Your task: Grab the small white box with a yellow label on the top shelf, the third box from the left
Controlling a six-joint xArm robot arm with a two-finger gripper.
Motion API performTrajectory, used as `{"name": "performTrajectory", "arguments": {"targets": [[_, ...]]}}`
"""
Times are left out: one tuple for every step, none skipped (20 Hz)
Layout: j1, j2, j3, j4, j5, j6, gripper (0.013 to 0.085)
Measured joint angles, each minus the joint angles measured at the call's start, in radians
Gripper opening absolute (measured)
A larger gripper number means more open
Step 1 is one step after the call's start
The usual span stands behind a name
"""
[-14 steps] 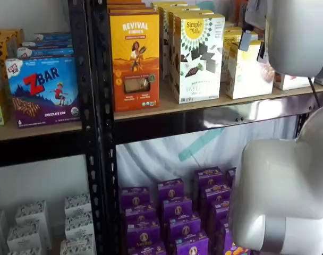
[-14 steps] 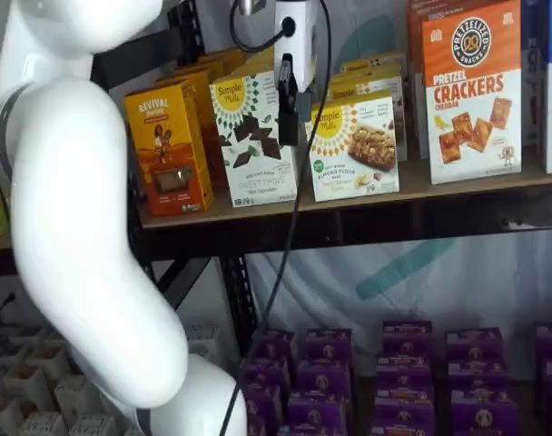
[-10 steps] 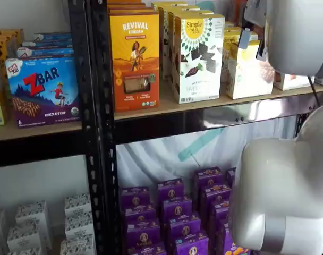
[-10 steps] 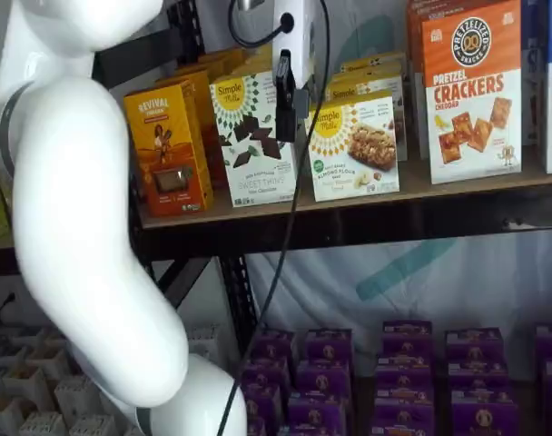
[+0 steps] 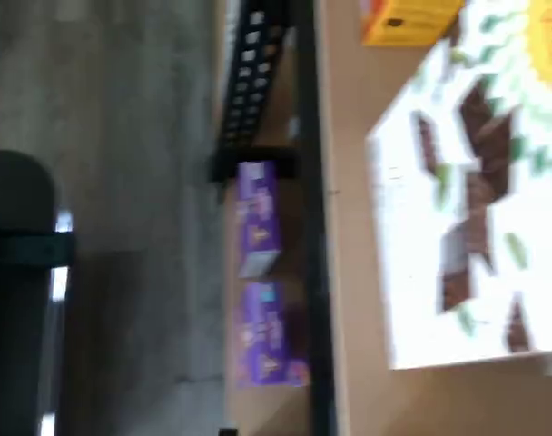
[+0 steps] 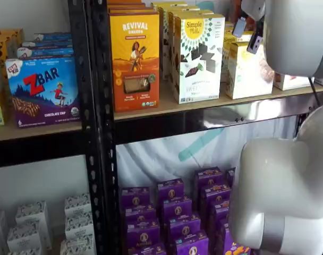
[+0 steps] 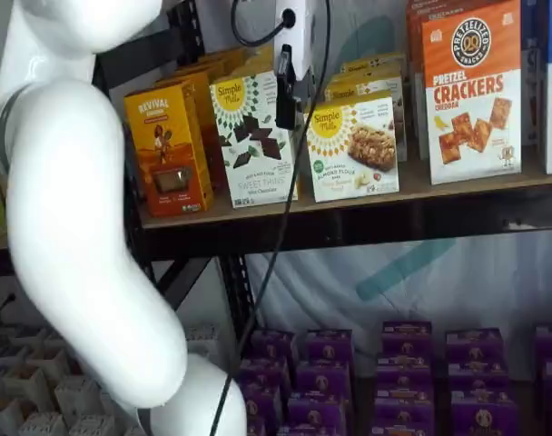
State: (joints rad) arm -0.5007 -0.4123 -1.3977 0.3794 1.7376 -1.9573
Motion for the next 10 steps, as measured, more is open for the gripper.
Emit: {"name": "performTrajectory", "arguments": {"targets": [[0.0, 0.002, 0.004, 0.006, -0.027, -0.003, 0.085], [0.0, 0.012, 0.002, 0.008, -0.055, -0.006, 0.085], [0.003, 0.024, -0.003, 0.003, -0.078, -0.01, 0.085], [0.006, 0.038, -0.011, -0.007, -0.09, -0.013, 0.085], [0.011, 0.054, -0.022, -0.022, -0.098, -0.015, 0.085], [0.018, 0.077, -0.037, -0.044, -0.107, -0.018, 0.085], [0.022, 0.097, -0.049, -0.059, -0.113, -0.021, 0.085], [0.025, 0.121, -0.066, -0.076, -0.114, -0.024, 0.085], [0.026, 0.134, -0.074, -0.083, -0.116, -0.026, 0.085], [0.027, 0.15, -0.08, -0.091, -0.122, -0.029, 0.085]]}}
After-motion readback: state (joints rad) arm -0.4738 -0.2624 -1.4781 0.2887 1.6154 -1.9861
